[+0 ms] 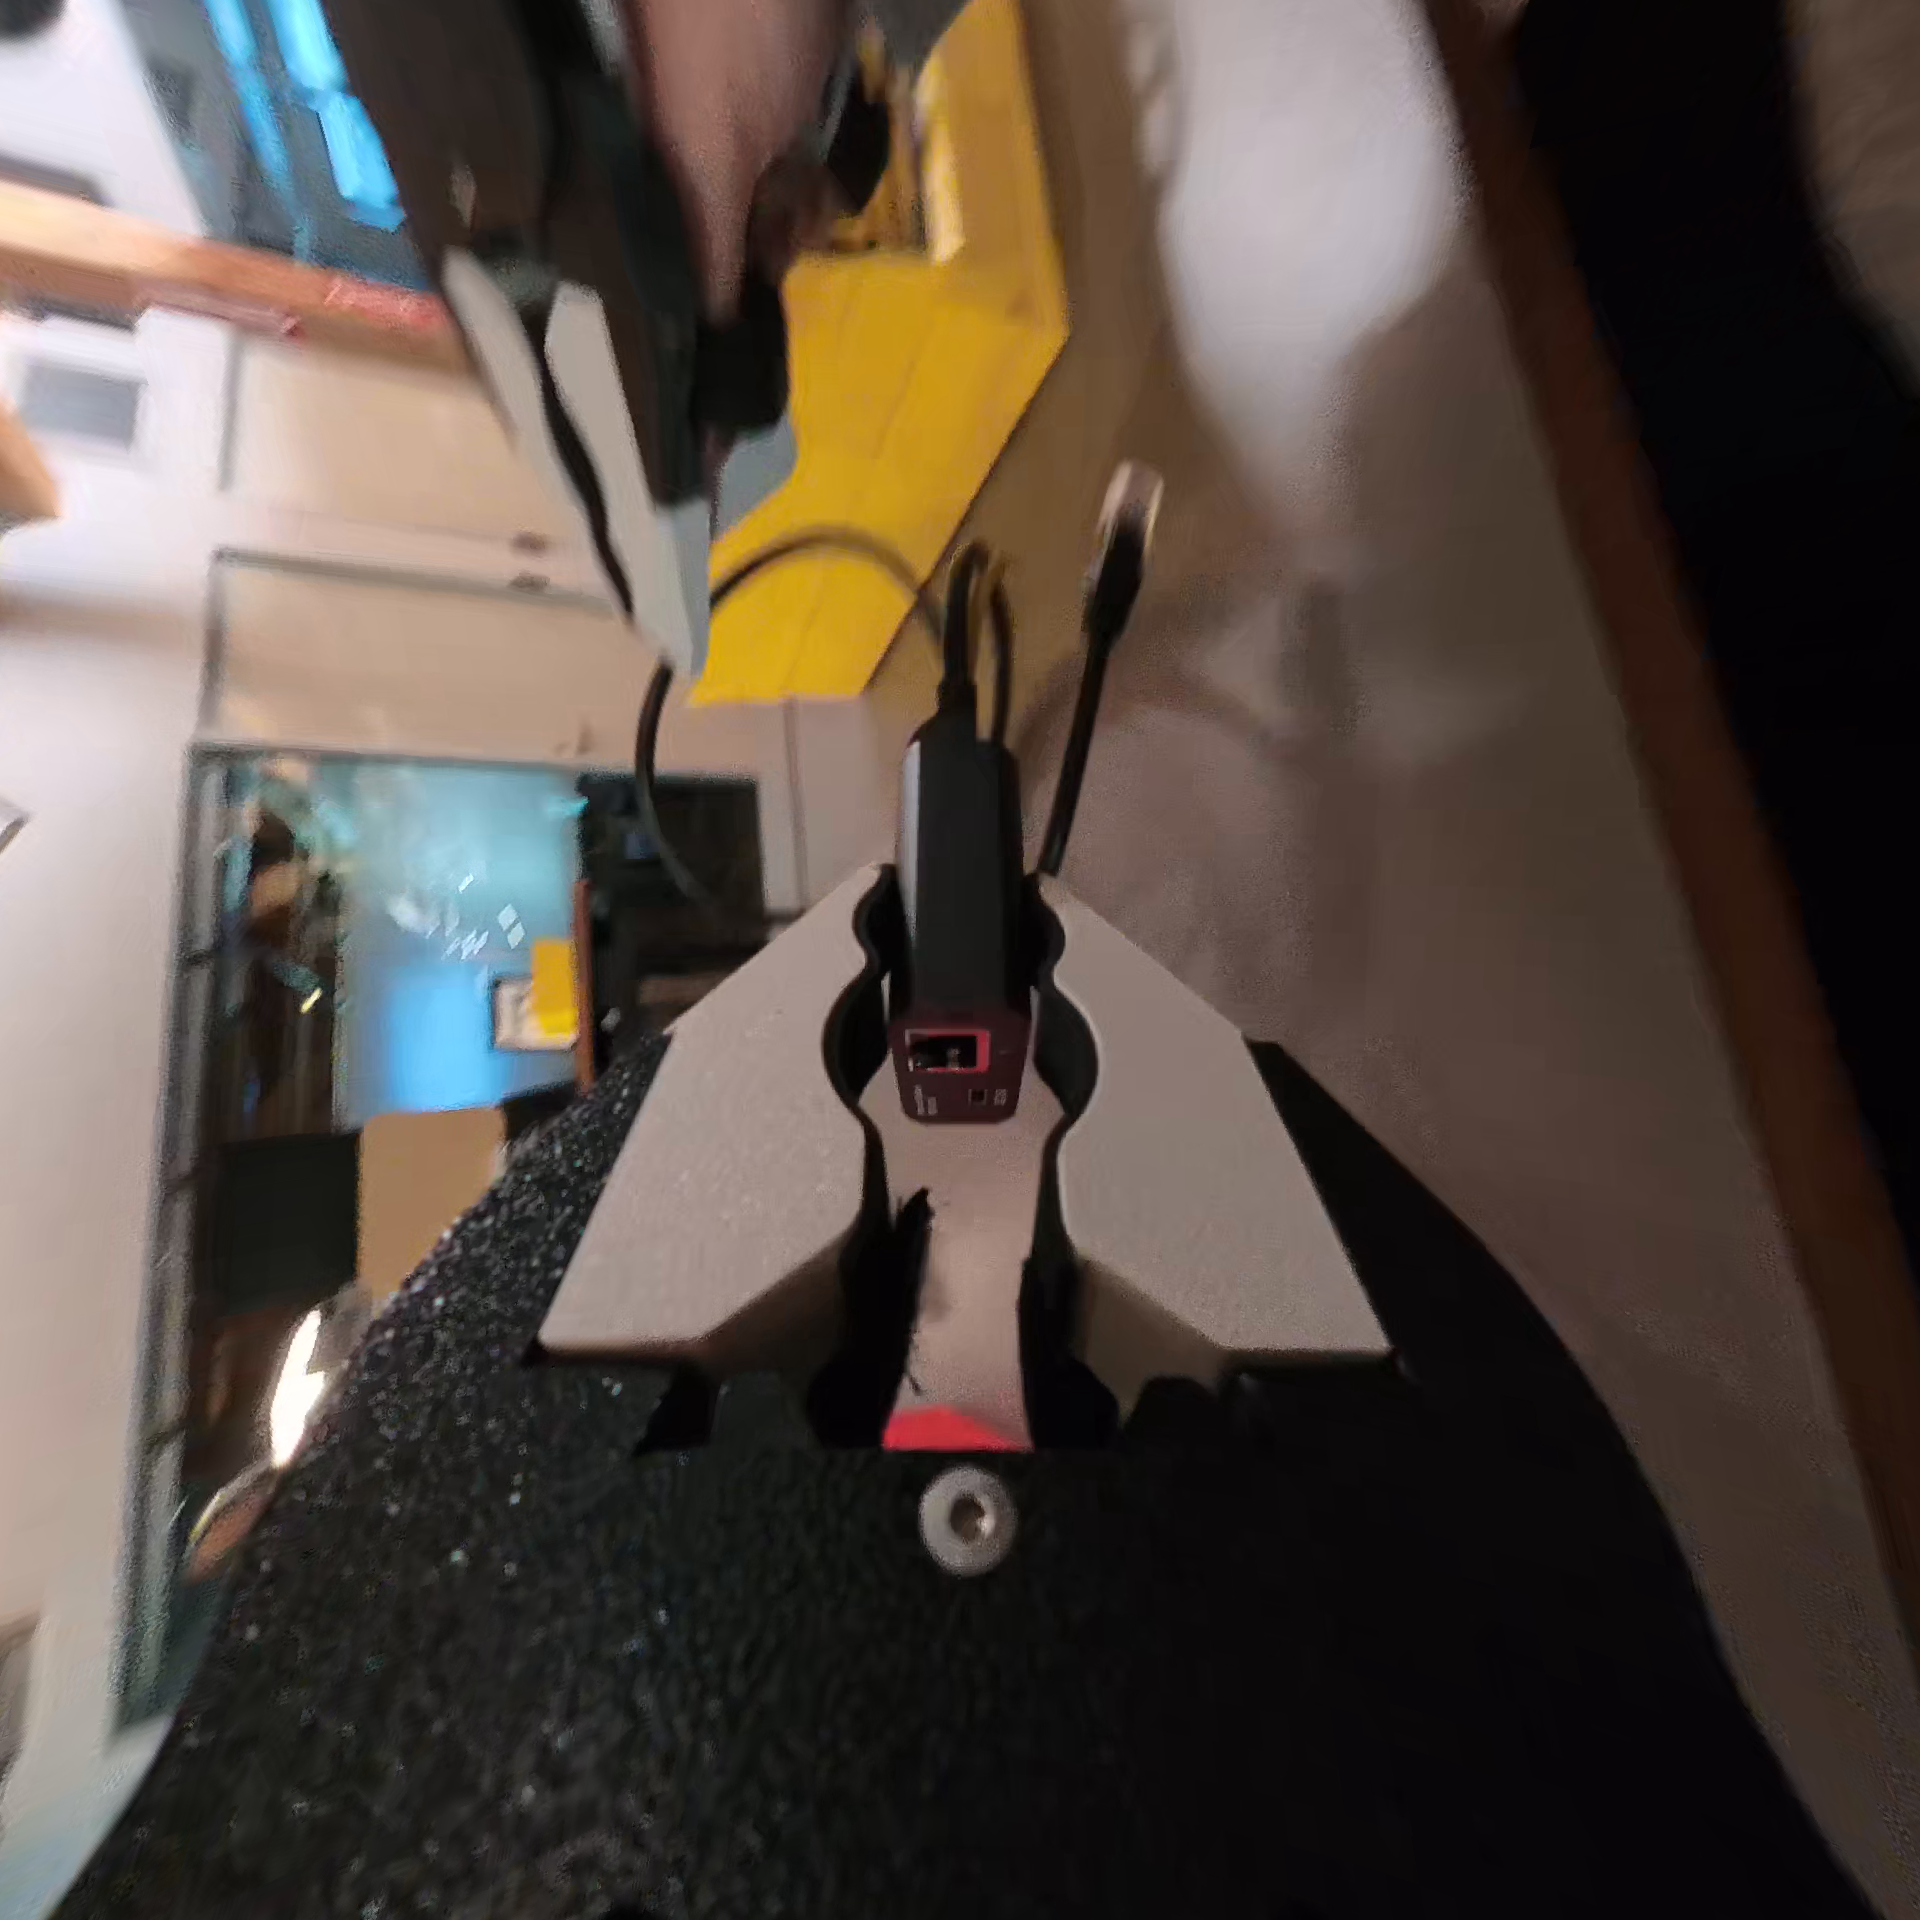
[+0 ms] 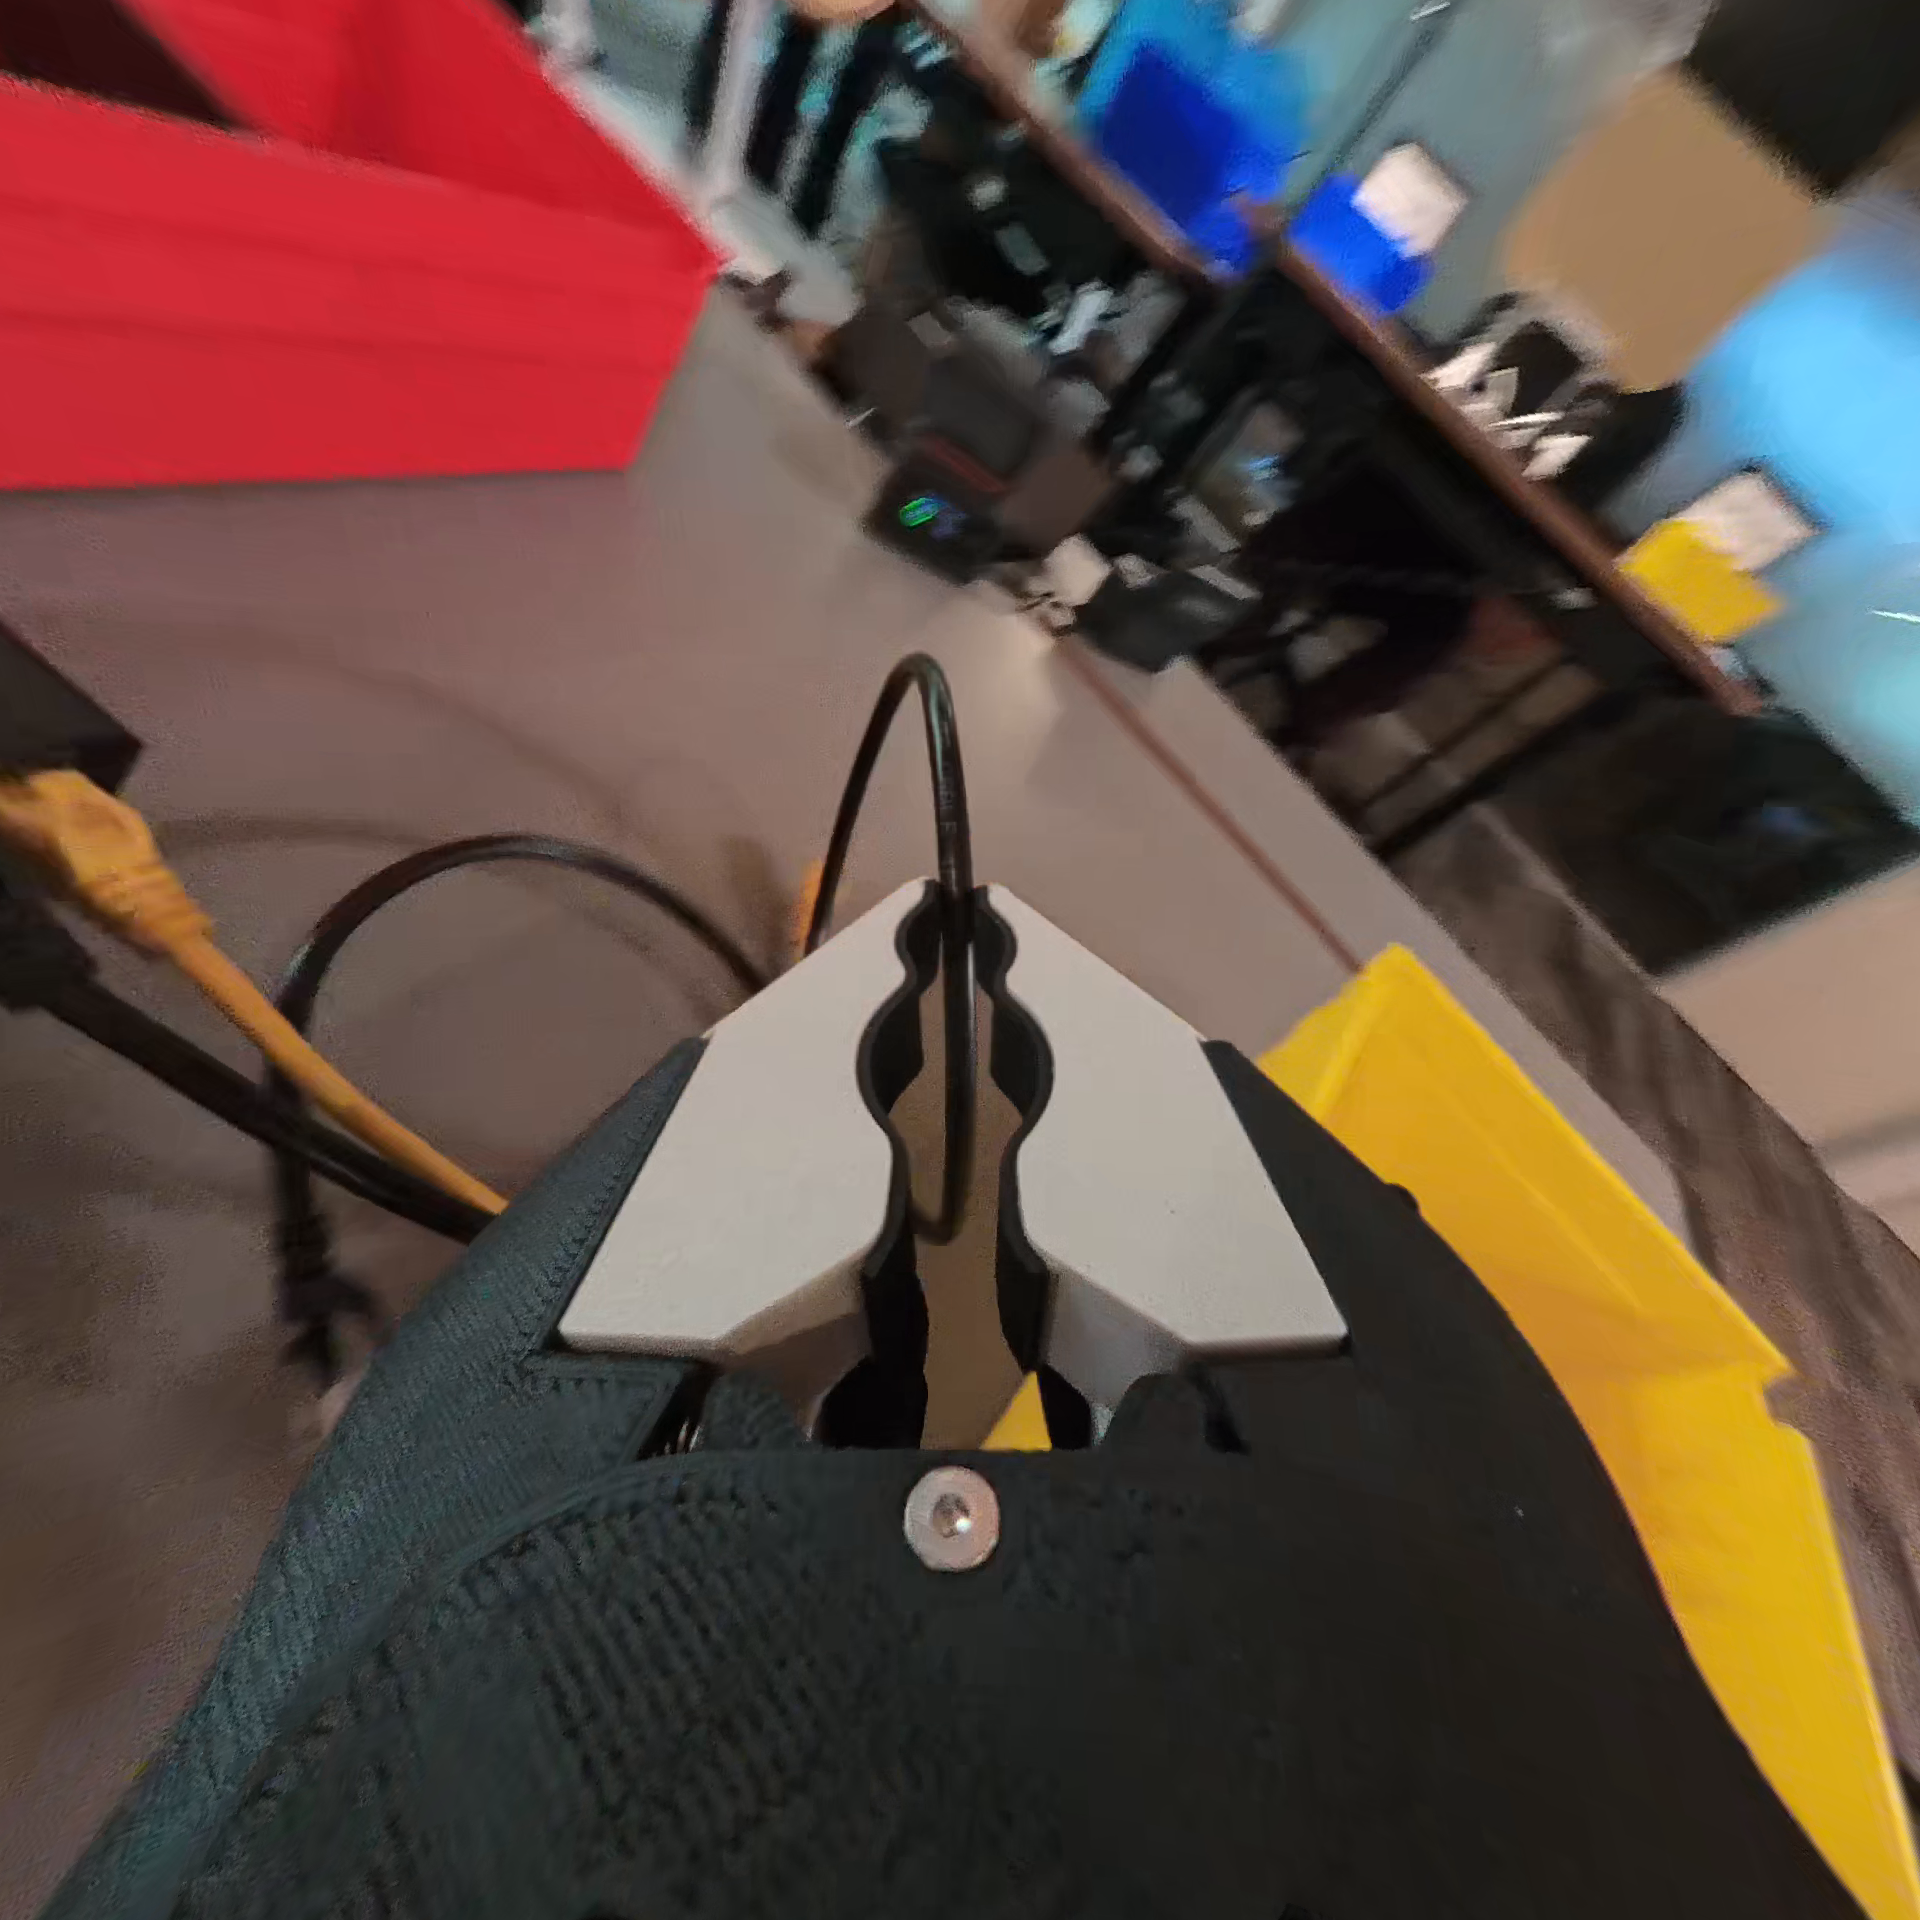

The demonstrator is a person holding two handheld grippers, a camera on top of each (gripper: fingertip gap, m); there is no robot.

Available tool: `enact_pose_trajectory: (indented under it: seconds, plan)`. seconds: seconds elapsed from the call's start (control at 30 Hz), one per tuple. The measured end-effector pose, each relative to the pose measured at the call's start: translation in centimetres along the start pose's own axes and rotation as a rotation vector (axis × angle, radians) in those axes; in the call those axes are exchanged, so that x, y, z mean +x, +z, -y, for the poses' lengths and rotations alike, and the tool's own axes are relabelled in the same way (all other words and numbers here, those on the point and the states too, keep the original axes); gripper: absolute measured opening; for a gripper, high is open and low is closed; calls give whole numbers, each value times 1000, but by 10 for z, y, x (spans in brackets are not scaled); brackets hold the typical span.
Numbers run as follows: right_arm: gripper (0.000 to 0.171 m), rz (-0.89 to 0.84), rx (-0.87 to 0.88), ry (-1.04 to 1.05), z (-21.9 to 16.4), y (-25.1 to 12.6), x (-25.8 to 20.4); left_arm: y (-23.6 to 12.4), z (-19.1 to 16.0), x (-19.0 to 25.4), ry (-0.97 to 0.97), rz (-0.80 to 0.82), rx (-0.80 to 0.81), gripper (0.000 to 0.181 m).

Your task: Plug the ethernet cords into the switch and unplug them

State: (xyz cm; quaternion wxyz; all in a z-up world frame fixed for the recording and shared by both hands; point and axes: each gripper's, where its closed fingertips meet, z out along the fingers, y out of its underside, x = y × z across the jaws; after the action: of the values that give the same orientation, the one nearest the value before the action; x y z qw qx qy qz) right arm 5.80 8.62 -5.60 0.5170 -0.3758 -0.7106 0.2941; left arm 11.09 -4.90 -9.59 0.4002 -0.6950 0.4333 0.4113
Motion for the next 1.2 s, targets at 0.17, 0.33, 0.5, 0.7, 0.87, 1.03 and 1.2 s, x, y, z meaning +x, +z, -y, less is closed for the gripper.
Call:
enact_pose_trajectory:
  seconds: [0.17,0.33,0.5,0.7,0.87,1.03,1.2]
  plan:
    - [4,-210,97,167,12,-24,58,-22,-43,-55,-128,269,-127,23]
    - [3,-12,16,292,-4,-12,43,-33,-50,-62,-193,245,-75,22]
    - [8,183,-15,206,-3,-6,1,-25,-43,-41,-187,96,-41,21]
    - [28,143,158,38,33,-23,1,-20,-43,-34,-222,47,-48,21]
    - [26,558,404,-167,66,-65,-83,-24,-31,-36,-312,24,56,21]
    - [28,541,387,-301,65,-58,-117,-27,-10,-37,-417,-27,192,21]
    - [24,508,424,-316,70,-55,-128,-28,2,-34,-463,-69,267,20]
